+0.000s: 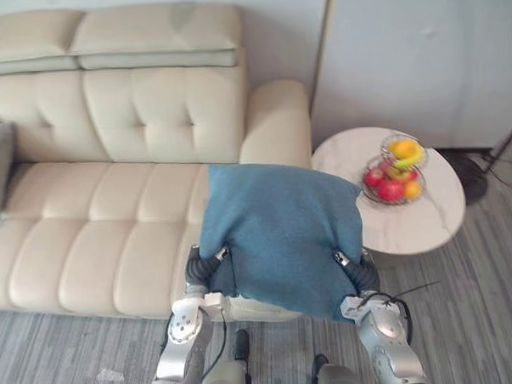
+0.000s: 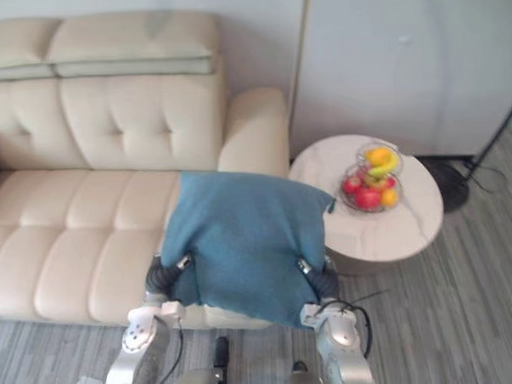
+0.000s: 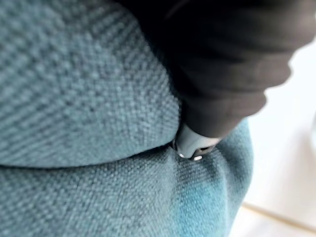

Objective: Pick up cushions and gather them together orderly.

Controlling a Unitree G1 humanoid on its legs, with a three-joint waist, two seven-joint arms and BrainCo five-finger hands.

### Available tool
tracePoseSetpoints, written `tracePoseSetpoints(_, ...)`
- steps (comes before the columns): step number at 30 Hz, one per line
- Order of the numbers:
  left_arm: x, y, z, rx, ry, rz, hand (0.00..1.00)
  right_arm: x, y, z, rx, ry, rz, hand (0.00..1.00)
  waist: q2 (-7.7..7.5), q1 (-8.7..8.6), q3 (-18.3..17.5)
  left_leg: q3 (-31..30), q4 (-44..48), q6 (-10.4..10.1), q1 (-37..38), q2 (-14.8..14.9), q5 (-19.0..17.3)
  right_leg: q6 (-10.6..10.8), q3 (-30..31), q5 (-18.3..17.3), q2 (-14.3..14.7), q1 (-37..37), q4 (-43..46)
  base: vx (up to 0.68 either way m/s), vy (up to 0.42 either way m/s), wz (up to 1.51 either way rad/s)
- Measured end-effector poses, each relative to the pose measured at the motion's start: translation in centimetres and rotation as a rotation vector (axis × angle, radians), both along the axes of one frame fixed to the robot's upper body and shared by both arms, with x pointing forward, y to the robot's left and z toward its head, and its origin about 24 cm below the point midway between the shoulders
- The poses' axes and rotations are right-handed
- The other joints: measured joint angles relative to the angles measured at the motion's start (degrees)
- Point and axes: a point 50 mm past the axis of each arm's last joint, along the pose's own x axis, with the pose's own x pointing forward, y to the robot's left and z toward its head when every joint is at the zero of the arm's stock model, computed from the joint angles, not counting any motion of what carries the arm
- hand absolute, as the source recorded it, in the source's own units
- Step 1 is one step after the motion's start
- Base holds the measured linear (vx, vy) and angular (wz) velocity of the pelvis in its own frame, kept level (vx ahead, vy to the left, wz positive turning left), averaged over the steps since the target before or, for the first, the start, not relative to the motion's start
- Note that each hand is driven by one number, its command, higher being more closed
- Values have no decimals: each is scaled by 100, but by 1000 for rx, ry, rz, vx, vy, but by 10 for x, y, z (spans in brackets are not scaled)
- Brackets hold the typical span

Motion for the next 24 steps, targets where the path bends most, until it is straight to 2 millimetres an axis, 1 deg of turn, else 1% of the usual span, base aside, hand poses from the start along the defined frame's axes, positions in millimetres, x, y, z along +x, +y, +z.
tracePoseSetpoints(1,-1,-1,0,-8,0,1,100,1,-1,3,-2,-13,-3,100,12,8,-7,-146,2,-4,-87,-22,91,-6,-194,-69,-3,-1,86,-76,-58,102)
tracePoseSetpoints(2,-2,-2,1,-28,0,5,100,2,-2,6,-5,-28,-6,100,48,8,-29,-192,-7,65,-229,-55,216,-58,-426,-134,-12,-28,192,-98,-51,112)
tracePoseSetpoints(3,-2,-4,1,-35,-1,1,100,2,-3,7,-9,-31,-13,100,83,-8,-51,-151,-99,216,-279,-53,230,-72,-583,-129,-24,-45,222,-131,-5,134)
tracePoseSetpoints(4,-1,-8,2,-51,-5,-8,100,3,-6,8,-24,-34,-37,100,68,-23,-116,566,-166,589,-421,50,-208,-63,-984,-114,-136,-43,185,-113,45,153)
tracePoseSetpoints(5,2,-12,5,-68,-15,-20,100,7,-10,12,-41,-49,-55,100,-32,-49,-93,1459,483,666,-745,215,-559,-50,-1227,-99,-360,-55,193,-102,83,152)
tracePoseSetpoints(6,2,-14,5,-81,-12,-25,100,11,-12,15,-57,-59,-62,100,10,-37,-119,2043,1190,713,-993,501,-694,-42,-1387,-96,-443,-42,236,-42,88,101)
tracePoseSetpoints(7,2,-15,4,-89,-9,-26,100,12,-12,17,-60,-65,-64,100,48,-34,-142,2239,1456,784,-1024,648,-720,-38,-1443,-98,-457,-27,273,12,103,62)
tracePoseSetpoints(8,2,-17,4,-103,-4,-29,100,14,-14,18,-72,-71,-69,100,202,-44,-240,2542,1543,813,-955,895,-681,-19,-1556,-98,-421,46,340,38,101,47)
tracePoseSetpoints(9,2,-18,4,-105,-4,-34,100,14,-16,19,-77,-70,-73,100,226,-74,-260,2576,1487,757,-940,858,-675,-11,-1587,-95,-444,70,352,33,171,62)
tracePoseSetpoints(10,4,-21,4,-111,-6,-47,100,16,-18,20,-83,-73,-88,100,157,-112,-322,2620,1208,770,-881,629,-584,200,-1642,41,-658,68,346,19,226,60)
tracePoseSetpoints(11,6,-22,6,-109,-13,-57,100,18,-20,22,-84,-83,-99,100,90,-136,-380,2749,1114,672,-862,514,-650,325,-1663,118,-768,79,228,46,237,53)
tracePoseSetpoints(12,7,-23,6,-111,-15,-59,100,19,-21,23,-84,-87,-103,100,85,-139,-382,2804,1118,661,-864,494,-654,366,-1679,156,-799,100,189,88,232,53)
tracePoseSetpoints(13,10,-28,6,-116,-10,-77,100,20,-25,24,-89,-87,-123,100,80,-168,-385,2771,1163,629,-853,344,-587,443,-1692,329,-884,254,59,108,244,44)
tracePoseSetpoints(14,10,-29,4,-116,-3,-83,100,20,-26,24,-92,-82,-129,100,73,-187,-395,2736,1219,664,-827,247,-620,436,-1689,414,-954,312,69,103,311,48)
tracePoseSetpoints(15,10,-30,2,-114,6,-88,100,19,-28,24,-102,-80,-135,100,73,-196,-398,2708,1302,753,-820,136,-776,426,-1656,496,-1104,300,260,65,220,24)
tracePoseSetpoints(16,10,-30,2,-113,7,-89,100,19,-28,24,-104,-79,-136,100,70,-194,-399,2710,1327,778,-821,100,-812,413,-1621,505,-1172,249,383,56,262,12)
tracePoseSetpoints(17,10,-30,1,-109,10,-91,100,20,-28,23,-107,-74,-136,100,73,-193,-399,2735,1355,829,-809,-2,-944,312,-1465,569,-1392,5,905,64,309,-5)
tracePoseSetpoints(18,9,-28,-1,-92,16,-97,100,20,-27,19,-109,-58,-133,100,78,-194,-400,2764,1314,929,-759,-94,-1050,-244,-1150,786,-1628,-475,1719,84,355,-7)
tracePoseSetpoints(19,9,-26,-2,-84,20,-101,100,20,-27,17,-109,-47,-132,100,77,-199,-397,2759,1288,953,-720,-111,-1072,-457,-1030,862,-1666,-609,1964,59,201,-8)
tracePoseSetpoints(20,8,-25,-3,-72,29,-107,100,19,-26,13,-104,-31,-132,100,69,-207,-387,2747,1246,967,-649,-136,-1095,-659,-866,827,-1701,-801,2248,108,207,-1)
tracePoseSetpoints(21,5,-20,-12,-39,73,-114,100,15,-22,2,-89,17,-123,100,54,-260,-379,2701,945,910,-341,-196,-1061,-574,-184,331,-1326,-1123,2804,87,161,1)
tracePoseSetpoints(22,4,-18,-14,-34,80,-114,100,14,-20,0,-85,26,-119,100,55,-279,-379,2684,861,872,-268,-205,-1034,-521,-56,212,-1181,-1183,2860,161,251,9)
tracePoseSetpoints(23,0,-14,-18,-18,101,-114,100,10,-18,-5,-78,47,-107,100,58,-338,-380,2597,574,841,-56,-252,-1013,-389,184,-139,-633,-1366,2865,128,139,17)
tracePoseSetpoints(24,-1,-14,-19,-4,107,-130,100,7,-18,-7,-77,59,-107,100,55,-356,-381,2584,310,827,87,-303,-1004,-343,154,-313,-258,-1530,2694,157,158,20)
